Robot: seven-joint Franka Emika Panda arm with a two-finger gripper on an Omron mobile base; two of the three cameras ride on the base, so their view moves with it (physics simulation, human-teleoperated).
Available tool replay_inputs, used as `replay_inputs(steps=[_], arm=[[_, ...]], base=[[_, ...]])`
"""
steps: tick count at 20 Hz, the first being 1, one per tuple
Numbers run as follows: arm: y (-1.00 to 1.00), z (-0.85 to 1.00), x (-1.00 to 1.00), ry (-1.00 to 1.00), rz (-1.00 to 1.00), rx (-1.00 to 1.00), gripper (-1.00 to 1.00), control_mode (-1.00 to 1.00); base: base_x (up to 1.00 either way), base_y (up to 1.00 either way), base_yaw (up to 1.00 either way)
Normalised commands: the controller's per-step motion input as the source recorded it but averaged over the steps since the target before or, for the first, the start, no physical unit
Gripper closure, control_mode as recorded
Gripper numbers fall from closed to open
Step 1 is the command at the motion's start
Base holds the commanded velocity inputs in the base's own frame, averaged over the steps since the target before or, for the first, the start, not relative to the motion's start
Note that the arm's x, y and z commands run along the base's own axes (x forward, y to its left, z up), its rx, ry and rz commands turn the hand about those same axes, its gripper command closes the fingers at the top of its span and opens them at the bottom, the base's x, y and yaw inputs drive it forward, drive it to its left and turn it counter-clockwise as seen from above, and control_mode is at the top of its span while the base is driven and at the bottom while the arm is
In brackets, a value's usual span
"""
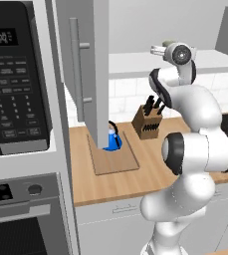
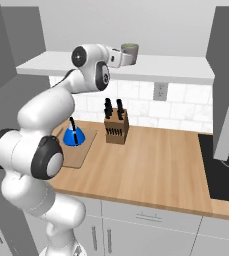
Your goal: Pick the kettle from the counter and place it on the tray. Then pick the mug from the cabinet and place it on the tray. Then close the cabinet doors.
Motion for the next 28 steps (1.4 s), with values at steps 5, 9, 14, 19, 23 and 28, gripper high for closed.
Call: replay_inputs(steps=[5,9,14,19,23,28], arm=[[-0.02,0.00,0.29,0.00,0.00,0.00,-1.00,-1.00],[-0.13,0.00,0.28,0.02,0.00,0.00,-1.00,-1.00],[-0.09,0.00,0.13,0.00,0.00,0.01,-1.00,-1.00],[-0.06,0.00,0.08,0.00,0.00,0.00,-1.00,-1.00],[-0.05,-0.01,0.12,0.00,0.00,0.00,-1.00,-1.00],[-0.15,0.00,0.06,0.00,0.00,0.01,1.00,-1.00]], base=[[0.00,0.00,0.00],[0.00,0.00,0.00],[0.00,0.00,0.00],[0.00,0.00,0.00],[0.00,0.00,0.00],[0.00,0.00,0.00]])
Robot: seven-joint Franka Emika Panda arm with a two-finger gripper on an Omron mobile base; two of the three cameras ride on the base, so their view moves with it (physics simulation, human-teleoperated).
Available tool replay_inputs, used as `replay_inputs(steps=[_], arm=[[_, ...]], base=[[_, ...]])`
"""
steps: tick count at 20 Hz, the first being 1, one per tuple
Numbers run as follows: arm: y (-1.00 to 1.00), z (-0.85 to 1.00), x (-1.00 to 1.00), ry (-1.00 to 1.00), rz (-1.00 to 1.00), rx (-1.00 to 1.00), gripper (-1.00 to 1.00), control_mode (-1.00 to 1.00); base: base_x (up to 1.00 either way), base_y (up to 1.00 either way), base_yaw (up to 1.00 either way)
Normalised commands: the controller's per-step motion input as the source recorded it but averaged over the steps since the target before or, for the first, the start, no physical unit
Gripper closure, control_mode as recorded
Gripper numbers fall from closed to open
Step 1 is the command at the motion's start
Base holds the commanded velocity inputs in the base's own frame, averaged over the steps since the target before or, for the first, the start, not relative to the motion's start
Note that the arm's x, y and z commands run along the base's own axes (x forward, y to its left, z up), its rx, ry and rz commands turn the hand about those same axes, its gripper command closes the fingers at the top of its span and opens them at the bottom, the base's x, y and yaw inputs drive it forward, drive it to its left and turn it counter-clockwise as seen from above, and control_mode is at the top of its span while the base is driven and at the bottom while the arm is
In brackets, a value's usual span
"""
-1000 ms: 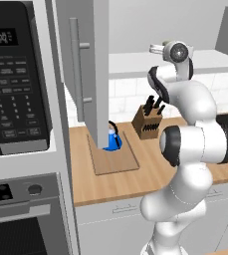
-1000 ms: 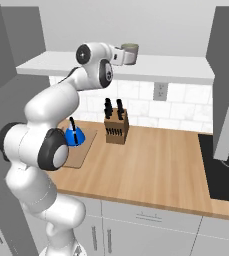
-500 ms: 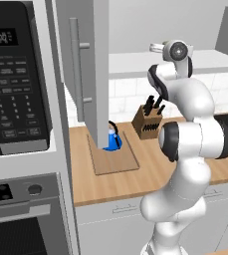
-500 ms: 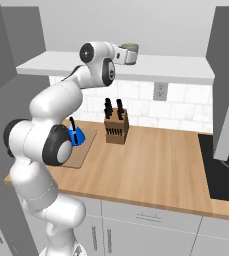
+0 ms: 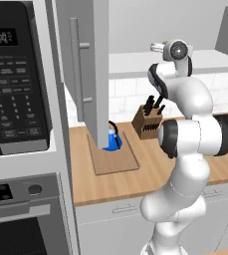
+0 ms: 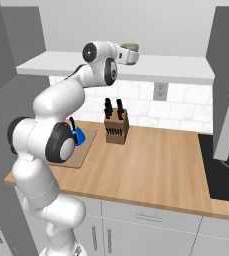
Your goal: Pick the kettle from the counter and place it on the tray. Then pick the mug from the cabinet and place it on the tray. Then close the cabinet doors.
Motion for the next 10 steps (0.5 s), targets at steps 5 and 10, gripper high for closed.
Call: replay_inputs(steps=[5,10], arm=[[-0.11,0.00,0.00,0.00,0.00,0.02,1.00,-1.00],[-0.03,-0.01,0.00,0.00,0.00,0.01,1.00,-1.00]], base=[[0.00,0.00,0.00],[0.00,0.00,0.00]])
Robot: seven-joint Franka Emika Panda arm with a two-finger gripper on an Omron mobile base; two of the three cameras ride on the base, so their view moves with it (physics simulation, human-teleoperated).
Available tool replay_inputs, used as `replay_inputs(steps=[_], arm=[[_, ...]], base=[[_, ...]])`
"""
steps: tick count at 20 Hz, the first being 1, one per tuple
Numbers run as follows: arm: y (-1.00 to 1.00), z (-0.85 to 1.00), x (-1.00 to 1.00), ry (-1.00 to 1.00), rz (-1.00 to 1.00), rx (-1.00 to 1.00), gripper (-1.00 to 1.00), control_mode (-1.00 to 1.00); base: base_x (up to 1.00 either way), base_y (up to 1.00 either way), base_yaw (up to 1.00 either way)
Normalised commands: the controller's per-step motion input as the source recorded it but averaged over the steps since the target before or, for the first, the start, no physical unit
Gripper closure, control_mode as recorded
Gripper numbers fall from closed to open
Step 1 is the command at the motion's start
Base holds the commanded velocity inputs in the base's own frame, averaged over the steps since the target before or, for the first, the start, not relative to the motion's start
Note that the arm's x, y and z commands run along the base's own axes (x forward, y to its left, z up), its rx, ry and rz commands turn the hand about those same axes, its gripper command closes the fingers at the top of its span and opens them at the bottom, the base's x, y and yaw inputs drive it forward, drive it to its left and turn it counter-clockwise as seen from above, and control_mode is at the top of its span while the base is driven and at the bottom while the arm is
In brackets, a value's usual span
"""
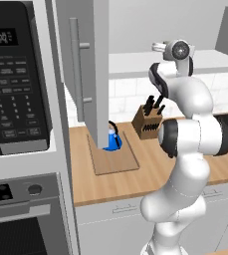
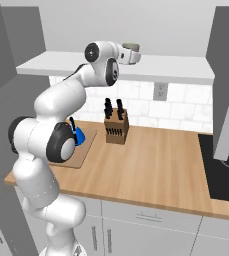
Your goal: Pick the kettle from the counter and place it on the tray. Then pick the mug from the cabinet and place it on the tray. Then close the cabinet doors.
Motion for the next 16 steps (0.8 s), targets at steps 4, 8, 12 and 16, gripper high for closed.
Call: replay_inputs(steps=[4,8,12,16], arm=[[0.00,-0.03,0.00,0.00,0.00,0.00,1.00,-1.00],[0.00,-0.02,-0.01,0.00,0.00,0.00,1.00,-1.00],[0.00,-0.09,-0.29,-0.03,0.00,0.00,1.00,-1.00],[-0.01,-0.03,-0.76,-0.17,0.01,0.00,1.00,-1.00]], base=[[0.00,0.00,0.00],[0.00,0.00,0.00],[0.00,0.00,0.00],[0.00,0.00,0.00]])
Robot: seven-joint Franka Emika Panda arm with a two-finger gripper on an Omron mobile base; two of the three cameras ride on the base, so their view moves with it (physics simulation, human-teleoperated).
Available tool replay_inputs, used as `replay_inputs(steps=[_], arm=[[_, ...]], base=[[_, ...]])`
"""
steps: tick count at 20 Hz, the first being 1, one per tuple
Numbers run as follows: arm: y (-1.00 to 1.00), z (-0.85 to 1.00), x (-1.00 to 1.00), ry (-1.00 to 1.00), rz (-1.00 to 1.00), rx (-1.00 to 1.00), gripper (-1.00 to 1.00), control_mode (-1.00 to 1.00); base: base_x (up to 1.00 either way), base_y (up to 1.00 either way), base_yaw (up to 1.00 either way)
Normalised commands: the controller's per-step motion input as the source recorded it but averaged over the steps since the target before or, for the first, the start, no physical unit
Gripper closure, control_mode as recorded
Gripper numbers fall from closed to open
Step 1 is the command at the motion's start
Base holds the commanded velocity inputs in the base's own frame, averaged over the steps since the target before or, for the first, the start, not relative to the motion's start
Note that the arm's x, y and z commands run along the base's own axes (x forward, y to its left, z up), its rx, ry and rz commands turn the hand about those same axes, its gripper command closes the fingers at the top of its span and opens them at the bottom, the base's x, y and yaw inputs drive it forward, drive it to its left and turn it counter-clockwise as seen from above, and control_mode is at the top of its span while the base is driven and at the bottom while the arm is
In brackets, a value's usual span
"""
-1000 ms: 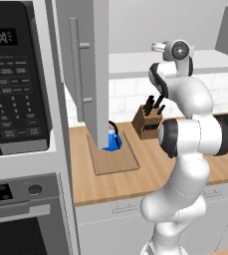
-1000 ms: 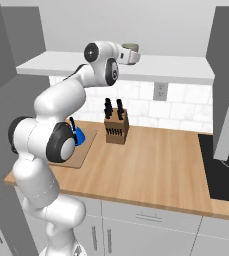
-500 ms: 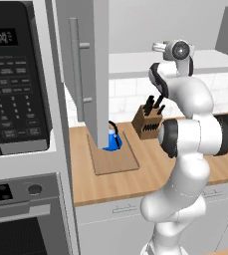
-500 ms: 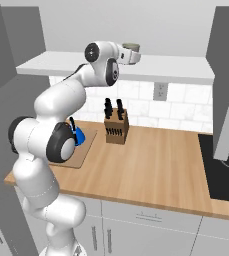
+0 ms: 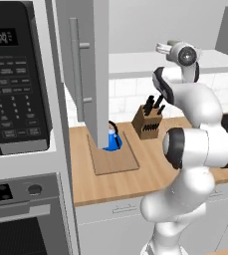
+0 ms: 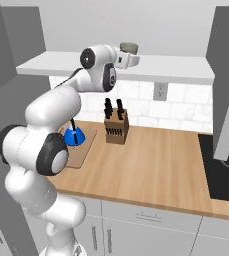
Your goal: Pick the kettle from the counter and place it on the tray. Then pick the mug from the cabinet and place it on the tray. Then close the cabinet doors.
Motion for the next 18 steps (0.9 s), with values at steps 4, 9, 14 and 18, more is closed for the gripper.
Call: replay_inputs(steps=[4,9,14,18], arm=[[0.00,-0.01,-0.85,-0.03,0.13,0.00,1.00,-1.00],[0.28,0.00,-0.57,0.02,0.27,-0.04,1.00,-1.00],[0.13,0.01,-0.41,0.00,0.38,-0.10,1.00,-1.00],[-0.08,0.09,-0.55,0.00,0.46,-0.08,1.00,-1.00]], base=[[0.00,0.00,0.00],[0.00,0.00,0.00],[0.00,0.00,0.00],[0.00,0.00,0.00]])
